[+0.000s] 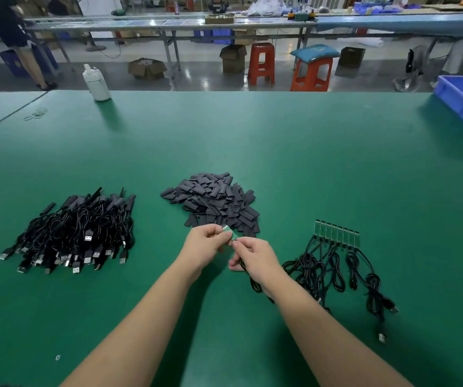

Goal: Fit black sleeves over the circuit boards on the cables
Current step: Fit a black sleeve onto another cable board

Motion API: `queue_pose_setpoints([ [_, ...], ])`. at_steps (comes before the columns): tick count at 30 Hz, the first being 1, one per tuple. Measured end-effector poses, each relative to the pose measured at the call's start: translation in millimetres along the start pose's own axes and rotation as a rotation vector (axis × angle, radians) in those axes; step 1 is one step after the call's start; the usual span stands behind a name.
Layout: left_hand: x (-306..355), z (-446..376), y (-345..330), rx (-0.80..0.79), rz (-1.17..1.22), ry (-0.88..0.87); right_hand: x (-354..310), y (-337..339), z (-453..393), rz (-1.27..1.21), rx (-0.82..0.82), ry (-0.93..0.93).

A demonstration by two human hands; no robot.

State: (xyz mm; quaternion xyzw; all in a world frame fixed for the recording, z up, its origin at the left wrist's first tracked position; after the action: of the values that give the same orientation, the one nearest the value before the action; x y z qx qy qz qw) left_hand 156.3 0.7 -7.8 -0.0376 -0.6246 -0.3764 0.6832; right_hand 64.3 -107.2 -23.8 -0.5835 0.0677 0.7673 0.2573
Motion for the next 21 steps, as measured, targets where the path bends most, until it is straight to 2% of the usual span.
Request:
queue_pose_setpoints([
  [2,-6,-3,4,0.036,-0.106,0.003,6,3,-1,-0.061,0.043,-0.043],
  [6,-24,-15,28,0.305,-0.509,0.011,11,7,0,-0.081,0.028,-0.093],
  [8,-36,-22,38,0.343,-0.631,0.035,11,8,0,-0.083,0.004,-0.103],
  [16,-35,-38,30,0.287,-0.808,0.072,19,2,-5,0.091,-0.019,-0.108],
  [21,-28,-39,28,0.346,-0.712,0.006,20,2,-3,0.127,-0.008,-0.105],
])
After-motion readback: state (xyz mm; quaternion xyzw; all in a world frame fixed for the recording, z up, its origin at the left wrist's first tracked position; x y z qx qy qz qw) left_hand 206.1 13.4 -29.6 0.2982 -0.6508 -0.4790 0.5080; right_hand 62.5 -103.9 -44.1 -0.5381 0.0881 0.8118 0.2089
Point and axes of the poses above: each hand's wrist, its own z-axis away from the middle knuckle, its own y-axis out of the back of the hand, x = y × z, the point moved 2 cm from there along -z, towards the middle knuckle, and after that the axes turned 14 degrees about -z, right-handed, at the moved point
